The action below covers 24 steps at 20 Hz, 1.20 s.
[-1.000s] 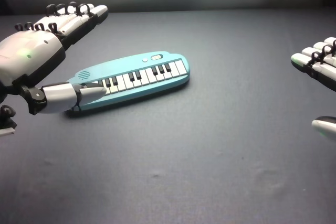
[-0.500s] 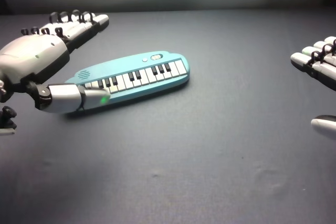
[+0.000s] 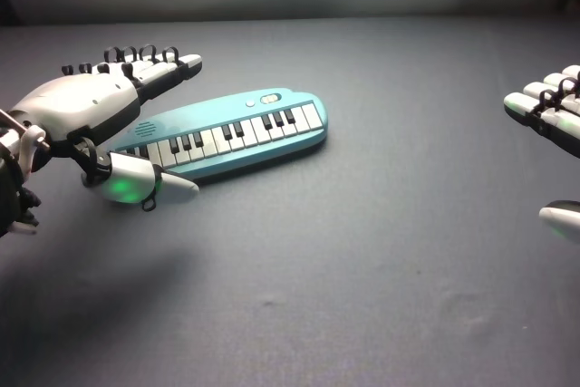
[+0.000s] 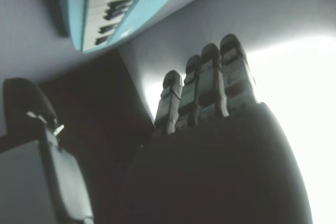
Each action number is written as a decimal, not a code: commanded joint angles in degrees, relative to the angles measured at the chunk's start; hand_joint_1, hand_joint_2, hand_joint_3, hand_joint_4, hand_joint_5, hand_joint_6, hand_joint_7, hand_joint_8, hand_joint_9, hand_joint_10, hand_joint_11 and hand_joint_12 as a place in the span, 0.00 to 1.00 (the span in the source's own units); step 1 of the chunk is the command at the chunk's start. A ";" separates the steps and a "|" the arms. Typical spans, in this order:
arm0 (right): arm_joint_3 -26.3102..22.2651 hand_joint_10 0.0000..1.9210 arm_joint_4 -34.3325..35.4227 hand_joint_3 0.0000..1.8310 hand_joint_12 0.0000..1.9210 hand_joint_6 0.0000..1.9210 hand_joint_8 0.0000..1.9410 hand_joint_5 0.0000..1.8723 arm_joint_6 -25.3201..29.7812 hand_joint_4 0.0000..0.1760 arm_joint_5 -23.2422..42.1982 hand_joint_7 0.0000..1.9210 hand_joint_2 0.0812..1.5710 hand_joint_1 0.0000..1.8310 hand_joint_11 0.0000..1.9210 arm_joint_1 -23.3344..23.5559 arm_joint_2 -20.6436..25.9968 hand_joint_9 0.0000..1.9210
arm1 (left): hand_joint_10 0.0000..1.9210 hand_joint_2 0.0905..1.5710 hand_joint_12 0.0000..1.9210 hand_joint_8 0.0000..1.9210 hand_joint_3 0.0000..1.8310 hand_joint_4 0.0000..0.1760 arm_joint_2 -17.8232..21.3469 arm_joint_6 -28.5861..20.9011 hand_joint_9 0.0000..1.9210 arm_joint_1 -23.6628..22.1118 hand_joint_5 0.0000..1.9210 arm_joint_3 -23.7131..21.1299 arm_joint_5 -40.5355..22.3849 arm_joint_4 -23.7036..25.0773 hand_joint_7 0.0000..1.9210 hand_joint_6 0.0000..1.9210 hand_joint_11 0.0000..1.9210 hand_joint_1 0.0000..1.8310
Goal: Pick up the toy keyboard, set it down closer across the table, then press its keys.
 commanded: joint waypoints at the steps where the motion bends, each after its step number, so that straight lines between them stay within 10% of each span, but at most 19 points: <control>1: -0.04 0.00 -0.22 0.00 0.00 0.00 0.00 0.00 -0.02 0.00 7.16 0.00 0.85 0.19 0.00 0.15 0.46 0.00 | 0.00 0.57 0.00 0.00 0.00 0.55 0.23 0.16 0.00 -0.72 0.00 -0.09 -7.74 -0.30 0.00 0.00 0.00 0.42; 3: -0.08 0.00 -0.21 0.00 0.00 0.16 0.01 0.10 -0.02 0.00 7.32 0.06 0.85 0.24 0.00 0.14 0.46 0.02 | 0.02 0.64 0.15 0.01 0.00 0.24 0.65 0.16 0.02 -0.71 0.05 -0.59 -8.58 -0.20 0.03 0.02 0.00 0.47; 5: -0.10 0.01 -0.21 0.00 0.02 0.35 0.00 0.03 -0.02 0.00 7.45 0.08 0.85 0.23 0.01 0.14 0.47 0.04 | 0.03 0.66 0.33 0.00 0.00 0.17 0.70 0.16 0.02 -0.71 0.07 -0.54 -8.55 -0.16 0.03 0.01 0.00 0.48; 9: -0.08 0.00 -0.21 0.00 0.00 0.01 0.00 0.00 -0.02 0.00 7.45 0.00 0.86 0.20 0.00 0.14 0.47 0.00 | 0.00 0.60 0.00 0.00 0.00 0.46 -0.08 0.19 0.00 -0.84 0.00 0.59 -6.30 -0.17 0.00 0.00 0.00 0.47; 18: -0.08 0.00 -0.10 0.00 0.00 0.00 0.00 0.00 -0.02 0.00 7.45 0.00 0.85 0.18 0.00 0.08 0.45 0.00 | 0.00 0.59 0.00 0.00 0.00 0.62 -6.37 6.52 0.00 -7.19 0.00 7.87 8.81 -1.14 0.00 0.00 0.00 0.44; 24: -0.08 0.00 0.08 0.00 0.00 0.00 0.00 0.00 -0.02 0.00 7.44 0.00 0.85 0.20 0.00 -0.15 0.42 0.00 | 0.00 0.58 0.00 0.00 0.00 1.00 -11.32 12.07 0.00 -10.12 0.00 12.74 17.79 -2.56 0.00 0.00 0.00 0.43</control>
